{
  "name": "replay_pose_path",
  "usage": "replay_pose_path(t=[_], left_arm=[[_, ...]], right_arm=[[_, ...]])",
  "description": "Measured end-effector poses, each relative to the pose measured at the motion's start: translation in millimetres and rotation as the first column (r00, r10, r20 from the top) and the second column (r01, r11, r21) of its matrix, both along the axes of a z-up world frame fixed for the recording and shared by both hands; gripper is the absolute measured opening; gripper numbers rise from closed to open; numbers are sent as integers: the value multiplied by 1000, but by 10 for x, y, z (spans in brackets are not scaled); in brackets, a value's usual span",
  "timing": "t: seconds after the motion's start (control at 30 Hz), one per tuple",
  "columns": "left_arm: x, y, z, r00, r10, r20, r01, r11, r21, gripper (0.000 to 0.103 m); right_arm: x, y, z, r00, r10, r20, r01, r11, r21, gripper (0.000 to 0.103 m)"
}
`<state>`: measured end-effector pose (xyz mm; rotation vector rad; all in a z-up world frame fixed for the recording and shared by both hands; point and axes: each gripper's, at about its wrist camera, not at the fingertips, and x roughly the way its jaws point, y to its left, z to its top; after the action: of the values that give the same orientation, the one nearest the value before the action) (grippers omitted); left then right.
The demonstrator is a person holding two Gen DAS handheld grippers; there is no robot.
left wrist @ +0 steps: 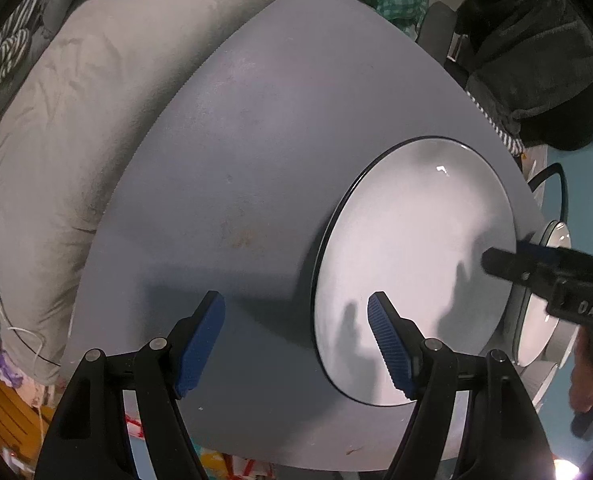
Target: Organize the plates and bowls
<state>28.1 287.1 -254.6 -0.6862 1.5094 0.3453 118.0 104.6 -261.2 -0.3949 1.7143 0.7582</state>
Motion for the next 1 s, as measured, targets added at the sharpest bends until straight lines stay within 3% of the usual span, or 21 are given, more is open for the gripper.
replay_pose_path(t=[0.13, 0.23, 0.4, 0.67, 1.0], left_arm=[[16, 10, -31, 1000, 11, 1, -11, 1000, -16, 74], [17, 10, -61, 1000, 12, -12, -12, 1000, -24, 61], [31, -7, -89, 1000, -1, -19, 1, 999, -43, 41], [107, -75, -99, 1000, -24, -11, 23, 998, -56, 22], [114, -134, -58, 999, -34, -18, 34, 999, -7, 22]], right_arm=[[-20, 17, -38, 1000, 1, 0, -1, 1000, -13, 40], [-31, 19, -65, 1000, 0, -3, 0, 1000, -21, 32], [-42, 29, -90, 1000, -3, 8, 3, 1000, -31, 26], [-33, -5, -108, 1000, -23, -4, 23, 999, -36, 21], [-62, -78, -107, 999, -45, -10, 45, 999, 13, 20]])
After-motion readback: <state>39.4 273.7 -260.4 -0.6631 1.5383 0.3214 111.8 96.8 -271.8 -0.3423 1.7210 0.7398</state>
